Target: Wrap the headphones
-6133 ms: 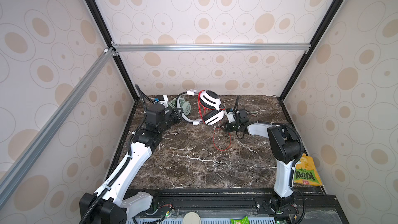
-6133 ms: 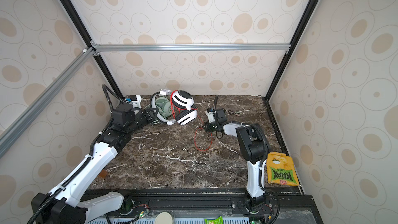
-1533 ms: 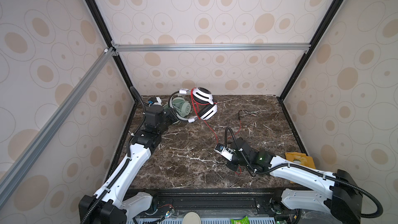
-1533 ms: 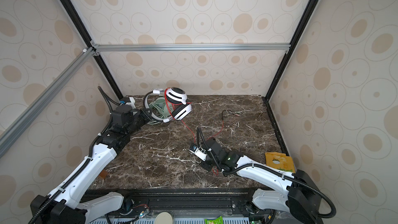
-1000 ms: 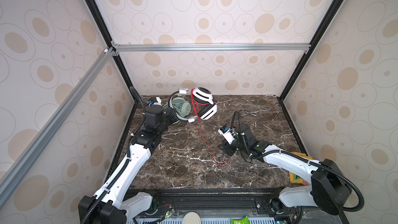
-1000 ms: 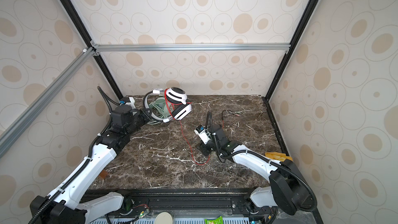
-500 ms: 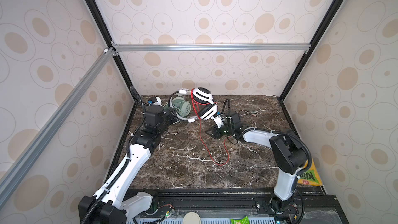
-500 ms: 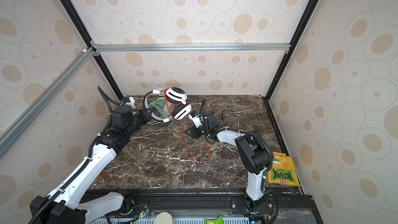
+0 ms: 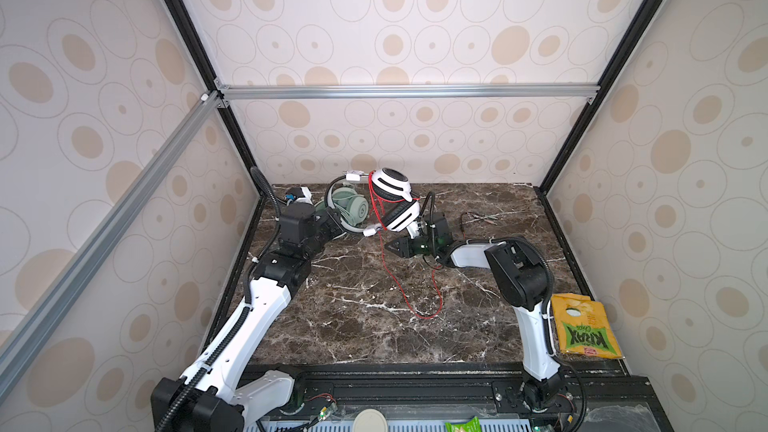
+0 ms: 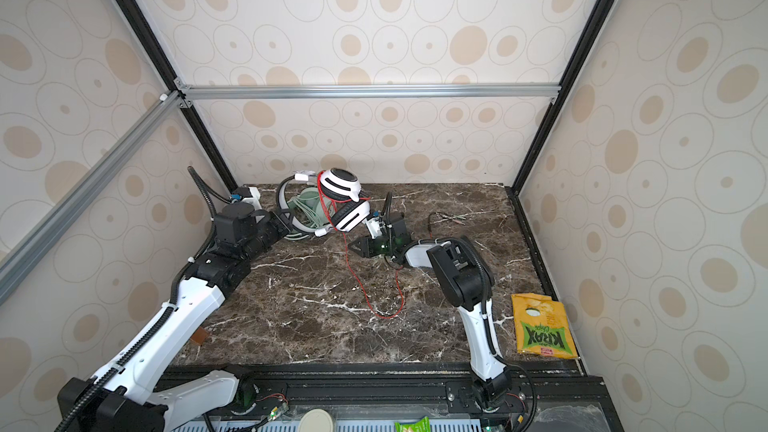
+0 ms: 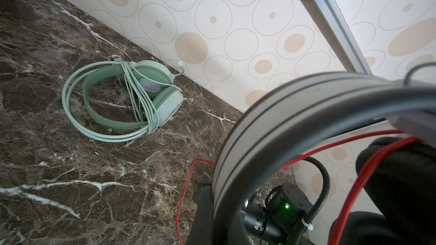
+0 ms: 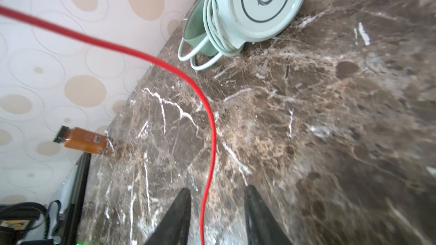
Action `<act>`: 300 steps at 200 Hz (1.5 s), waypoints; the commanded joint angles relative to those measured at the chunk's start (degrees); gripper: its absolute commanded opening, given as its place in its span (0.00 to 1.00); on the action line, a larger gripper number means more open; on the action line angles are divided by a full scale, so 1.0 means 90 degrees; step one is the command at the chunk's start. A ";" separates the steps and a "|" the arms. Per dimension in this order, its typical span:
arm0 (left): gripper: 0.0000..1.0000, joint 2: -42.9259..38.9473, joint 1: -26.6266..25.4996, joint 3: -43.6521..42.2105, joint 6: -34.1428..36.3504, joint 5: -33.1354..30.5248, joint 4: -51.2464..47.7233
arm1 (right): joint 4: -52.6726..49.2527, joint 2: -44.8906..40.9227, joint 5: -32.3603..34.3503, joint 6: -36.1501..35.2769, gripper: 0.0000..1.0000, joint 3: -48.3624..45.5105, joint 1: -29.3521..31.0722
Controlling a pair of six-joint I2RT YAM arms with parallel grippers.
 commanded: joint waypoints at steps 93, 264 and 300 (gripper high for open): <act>0.00 -0.0218 0.0080 0.0148 -0.0258 0.0094 0.0521 | 0.0979 0.0516 -0.0511 0.0826 0.33 0.0138 0.0164; 0.00 -0.0219 0.0079 0.0133 -0.0271 0.0104 0.0545 | 0.1500 0.0713 -0.0504 0.1041 0.11 -0.0265 0.0277; 0.00 -0.0218 0.0080 0.0136 -0.0261 0.0080 0.0522 | 0.1589 0.0470 -0.0532 0.0957 0.00 -0.0613 0.0276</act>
